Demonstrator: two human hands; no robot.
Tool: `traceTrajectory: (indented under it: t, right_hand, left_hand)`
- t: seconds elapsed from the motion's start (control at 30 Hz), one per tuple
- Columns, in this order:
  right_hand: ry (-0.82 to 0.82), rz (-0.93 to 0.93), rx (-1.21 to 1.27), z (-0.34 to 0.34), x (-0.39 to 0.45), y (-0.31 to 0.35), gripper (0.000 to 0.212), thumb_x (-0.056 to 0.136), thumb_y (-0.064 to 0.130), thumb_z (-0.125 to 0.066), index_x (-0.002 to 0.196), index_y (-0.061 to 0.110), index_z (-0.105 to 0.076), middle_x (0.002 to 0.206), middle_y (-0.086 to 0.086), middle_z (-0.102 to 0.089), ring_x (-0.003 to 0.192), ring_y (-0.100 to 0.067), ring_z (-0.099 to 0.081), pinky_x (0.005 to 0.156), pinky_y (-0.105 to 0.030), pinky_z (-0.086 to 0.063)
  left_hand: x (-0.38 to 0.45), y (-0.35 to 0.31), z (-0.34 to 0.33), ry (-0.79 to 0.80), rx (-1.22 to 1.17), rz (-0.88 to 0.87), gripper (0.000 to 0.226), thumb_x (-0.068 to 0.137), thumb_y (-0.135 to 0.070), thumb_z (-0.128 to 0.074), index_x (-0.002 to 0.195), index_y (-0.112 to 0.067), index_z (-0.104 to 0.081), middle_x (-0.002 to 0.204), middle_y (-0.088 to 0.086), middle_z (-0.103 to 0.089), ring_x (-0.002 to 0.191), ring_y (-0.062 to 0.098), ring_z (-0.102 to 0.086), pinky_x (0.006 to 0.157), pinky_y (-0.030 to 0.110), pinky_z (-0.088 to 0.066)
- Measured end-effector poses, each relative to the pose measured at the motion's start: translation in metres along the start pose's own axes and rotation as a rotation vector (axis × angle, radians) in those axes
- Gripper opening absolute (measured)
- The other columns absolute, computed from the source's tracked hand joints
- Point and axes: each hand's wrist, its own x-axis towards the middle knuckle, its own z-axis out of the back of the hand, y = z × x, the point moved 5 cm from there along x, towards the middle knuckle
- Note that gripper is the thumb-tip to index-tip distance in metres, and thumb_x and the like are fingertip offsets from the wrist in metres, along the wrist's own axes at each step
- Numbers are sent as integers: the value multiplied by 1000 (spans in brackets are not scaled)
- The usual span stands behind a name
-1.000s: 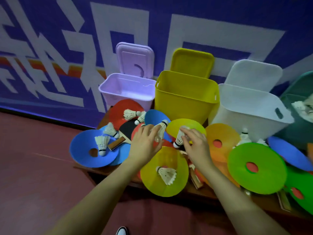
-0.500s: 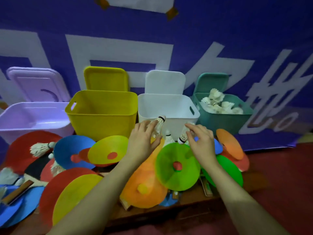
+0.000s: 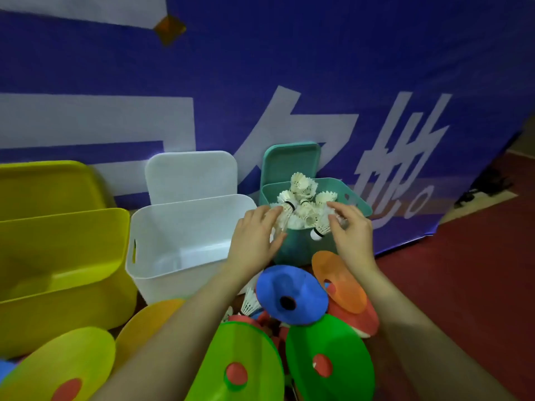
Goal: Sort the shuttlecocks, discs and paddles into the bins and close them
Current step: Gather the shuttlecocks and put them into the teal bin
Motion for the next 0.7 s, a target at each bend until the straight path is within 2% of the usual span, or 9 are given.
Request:
traceTrajectory:
  t: [0.1,0.27,0.47,0.6,0.7]
  right_hand:
    - [-7,-70,-12,1,32,-32,24,87,9,-57,107,16,-67,94,5,-59,92,-26,-59,86,-54,-45]
    - [-21,-123,-18,-8,83,-79,24,88,7,-57,109,11,-67,101,-3,-64,94,-24,-59,88,-48,-47]
    - [35,-126,-20,-28,126,-134,24,89,9,-54,109,13,-66,99,1,-62,87,-23,-59,85,-47,-47]
    - [147,-108,10,-57,142,-161,26,91,7,-52,113,12,-64,102,-2,-61,94,-23,-56,85,-37,-45]
    - [329,-97,7,-83,144,-184,28,92,6,-49,117,9,-62,109,-4,-58,103,-22,-55,86,-28,-42]
  left_hand:
    - [36,-4,-28,57,-16,-8,51,90,-34,-55,137,-18,-43,134,6,-47,118,26,-44,98,35,-36]
    - [85,-8,-76,142,-21,29,51,89,-25,-54,139,-20,-40,134,8,-45,117,29,-44,99,37,-37]
    - [116,4,-130,211,41,238,53,89,-19,-51,141,-20,-37,140,12,-37,123,31,-39,103,37,-34]
    - [128,14,-167,280,101,393,51,94,-26,-46,143,-19,-32,146,14,-29,129,32,-36,104,39,-35]
    - [131,14,-194,367,115,372,50,98,-35,-39,145,-22,-28,152,11,-23,136,30,-28,110,39,-29]
